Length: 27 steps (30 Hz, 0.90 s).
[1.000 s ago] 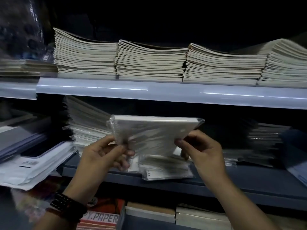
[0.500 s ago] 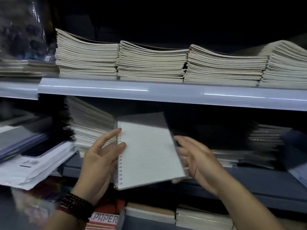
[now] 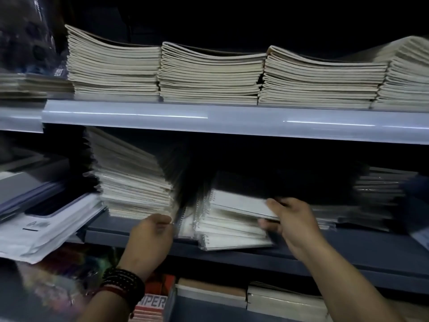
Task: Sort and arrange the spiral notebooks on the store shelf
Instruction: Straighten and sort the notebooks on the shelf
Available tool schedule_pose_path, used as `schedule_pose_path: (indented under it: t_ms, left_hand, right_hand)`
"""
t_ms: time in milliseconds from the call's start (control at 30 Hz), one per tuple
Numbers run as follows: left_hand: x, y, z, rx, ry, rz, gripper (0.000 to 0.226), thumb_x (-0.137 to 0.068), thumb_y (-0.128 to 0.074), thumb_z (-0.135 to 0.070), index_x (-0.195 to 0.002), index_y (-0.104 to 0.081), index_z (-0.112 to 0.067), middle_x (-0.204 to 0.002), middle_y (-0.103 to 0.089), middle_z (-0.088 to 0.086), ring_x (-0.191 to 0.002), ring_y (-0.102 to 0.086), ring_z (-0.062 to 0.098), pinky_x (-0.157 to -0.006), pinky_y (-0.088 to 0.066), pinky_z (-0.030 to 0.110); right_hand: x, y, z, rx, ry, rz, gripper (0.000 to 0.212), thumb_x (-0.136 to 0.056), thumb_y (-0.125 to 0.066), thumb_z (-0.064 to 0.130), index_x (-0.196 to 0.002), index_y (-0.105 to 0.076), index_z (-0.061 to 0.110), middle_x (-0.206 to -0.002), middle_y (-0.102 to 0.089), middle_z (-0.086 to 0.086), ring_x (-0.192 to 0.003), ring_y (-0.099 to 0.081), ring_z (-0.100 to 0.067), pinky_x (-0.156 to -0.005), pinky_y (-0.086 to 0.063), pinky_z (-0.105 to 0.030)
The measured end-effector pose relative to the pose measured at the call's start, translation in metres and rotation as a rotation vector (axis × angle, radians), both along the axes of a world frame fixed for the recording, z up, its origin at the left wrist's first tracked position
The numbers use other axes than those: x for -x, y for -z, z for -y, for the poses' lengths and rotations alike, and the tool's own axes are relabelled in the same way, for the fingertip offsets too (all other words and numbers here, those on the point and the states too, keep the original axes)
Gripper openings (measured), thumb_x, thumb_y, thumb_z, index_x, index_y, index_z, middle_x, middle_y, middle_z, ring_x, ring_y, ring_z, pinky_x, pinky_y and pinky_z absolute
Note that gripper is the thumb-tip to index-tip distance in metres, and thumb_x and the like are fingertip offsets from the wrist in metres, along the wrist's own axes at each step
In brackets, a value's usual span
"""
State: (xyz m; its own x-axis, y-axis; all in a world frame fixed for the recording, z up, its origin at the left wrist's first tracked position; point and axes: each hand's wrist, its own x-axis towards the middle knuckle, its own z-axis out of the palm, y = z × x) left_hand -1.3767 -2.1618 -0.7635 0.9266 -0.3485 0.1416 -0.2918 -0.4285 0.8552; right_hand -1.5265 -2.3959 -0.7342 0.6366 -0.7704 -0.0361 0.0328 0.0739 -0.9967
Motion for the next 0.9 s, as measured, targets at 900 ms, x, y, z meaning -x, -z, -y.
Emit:
schedule_pose_path:
  t_ms: [900]
  left_hand:
    - [0.007, -0.025, 0.069, 0.131, -0.061, 0.166, 0.005, -0.097, -0.053, -0.007, -0.097, -0.051, -0.003, -0.075, -0.056, 0.005, -0.06, -0.05, 0.013, -0.044, -0.037, 0.011]
  right_hand:
    - [0.003, 0.01, 0.01, 0.505, -0.094, -0.497, 0.067, -0.094, -0.033, 0.07, -0.141, -0.046, 0.024, -0.096, -0.061, -0.004, -0.047, -0.065, -0.023, -0.043, -0.055, -0.032]
